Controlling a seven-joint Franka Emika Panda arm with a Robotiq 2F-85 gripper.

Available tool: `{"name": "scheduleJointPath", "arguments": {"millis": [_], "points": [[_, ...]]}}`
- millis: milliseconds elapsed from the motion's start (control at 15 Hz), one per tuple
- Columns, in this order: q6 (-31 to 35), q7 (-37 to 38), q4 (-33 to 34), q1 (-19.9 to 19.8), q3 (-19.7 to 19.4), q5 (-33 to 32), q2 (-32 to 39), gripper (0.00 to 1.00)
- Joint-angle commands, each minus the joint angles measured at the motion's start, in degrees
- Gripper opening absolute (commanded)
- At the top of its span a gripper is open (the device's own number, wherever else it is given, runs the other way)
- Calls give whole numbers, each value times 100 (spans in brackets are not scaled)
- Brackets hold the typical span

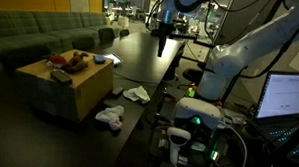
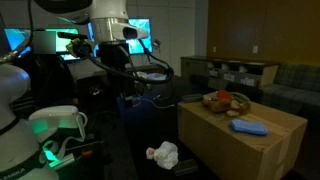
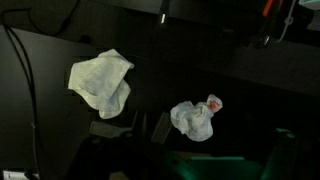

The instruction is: Switch between all the objects on the box and on the table

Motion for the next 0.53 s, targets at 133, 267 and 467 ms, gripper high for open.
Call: {"name": "scheduleJointPath", "arguments": {"millis": [133,267,467], "points": [[-12,-9,10,-16,18,15,2,100],[-12,-9,10,-16,18,15,2,100],[206,136,297,156,189,77,509,100]]}}
